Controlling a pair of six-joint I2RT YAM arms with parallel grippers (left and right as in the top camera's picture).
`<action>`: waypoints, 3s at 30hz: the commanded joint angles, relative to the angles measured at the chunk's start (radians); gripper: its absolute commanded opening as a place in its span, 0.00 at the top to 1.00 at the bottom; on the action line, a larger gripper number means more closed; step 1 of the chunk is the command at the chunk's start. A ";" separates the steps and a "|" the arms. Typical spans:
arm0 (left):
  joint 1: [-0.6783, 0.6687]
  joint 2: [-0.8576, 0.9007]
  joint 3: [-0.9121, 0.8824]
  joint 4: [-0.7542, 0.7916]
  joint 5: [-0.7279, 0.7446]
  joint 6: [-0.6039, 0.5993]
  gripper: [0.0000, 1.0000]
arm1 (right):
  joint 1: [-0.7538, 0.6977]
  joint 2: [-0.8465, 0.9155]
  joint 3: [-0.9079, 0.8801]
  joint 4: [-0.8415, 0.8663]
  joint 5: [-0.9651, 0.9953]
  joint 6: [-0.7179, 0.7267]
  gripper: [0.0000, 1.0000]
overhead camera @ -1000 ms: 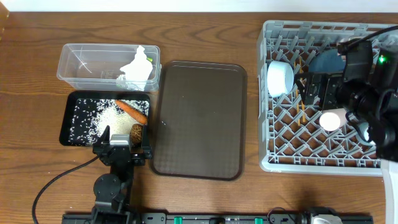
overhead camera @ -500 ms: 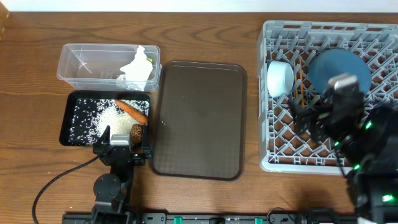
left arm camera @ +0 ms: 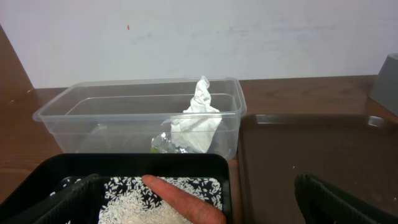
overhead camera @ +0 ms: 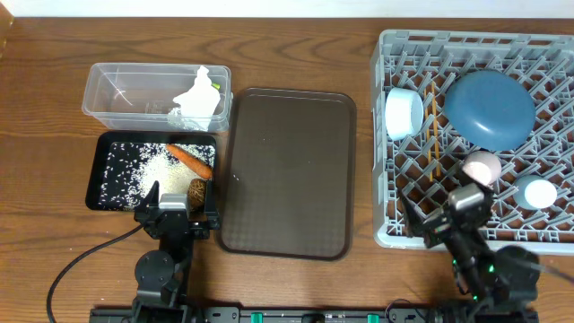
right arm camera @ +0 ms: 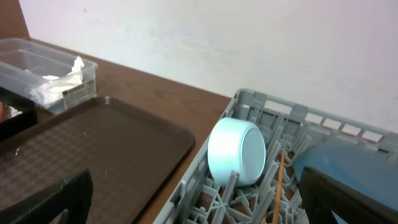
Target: Sort waste into correct bins and load items into the dishwasher rack
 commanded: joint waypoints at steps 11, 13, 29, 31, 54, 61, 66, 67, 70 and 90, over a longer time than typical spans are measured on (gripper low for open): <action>0.005 -0.005 -0.023 -0.033 -0.009 -0.005 0.02 | 0.008 -0.172 -0.218 0.117 -0.021 0.013 0.01; 0.005 -0.005 -0.023 -0.033 -0.009 -0.005 0.02 | 0.008 -0.172 -0.256 0.173 -0.034 0.012 0.01; 0.005 -0.005 -0.023 -0.033 -0.009 -0.005 0.02 | 0.008 -0.171 -0.290 0.189 -0.034 0.012 0.01; 0.005 -0.005 -0.023 -0.033 -0.008 -0.005 0.02 | 0.008 -0.171 -0.290 0.189 -0.034 0.012 0.01; 0.005 -0.005 -0.023 -0.033 -0.009 -0.005 0.02 | 0.008 -0.171 -0.290 0.189 -0.034 0.012 0.01; 0.005 -0.005 -0.023 -0.033 -0.009 -0.005 0.02 | 0.008 -0.171 -0.290 0.189 -0.034 0.012 0.01; 0.005 -0.005 -0.023 -0.033 -0.009 -0.005 0.02 | 0.008 -0.171 -0.290 0.189 -0.034 0.012 0.01; 0.005 -0.005 -0.023 -0.033 -0.009 -0.005 0.02 | 0.008 -0.171 -0.290 0.189 -0.034 0.012 0.01; 0.005 -0.005 -0.023 -0.033 -0.008 -0.005 0.02 | 0.008 -0.171 -0.290 0.189 -0.034 0.012 0.01; 0.005 -0.005 -0.023 -0.033 -0.009 -0.005 0.02 | 0.008 -0.171 -0.290 0.189 -0.034 0.012 0.01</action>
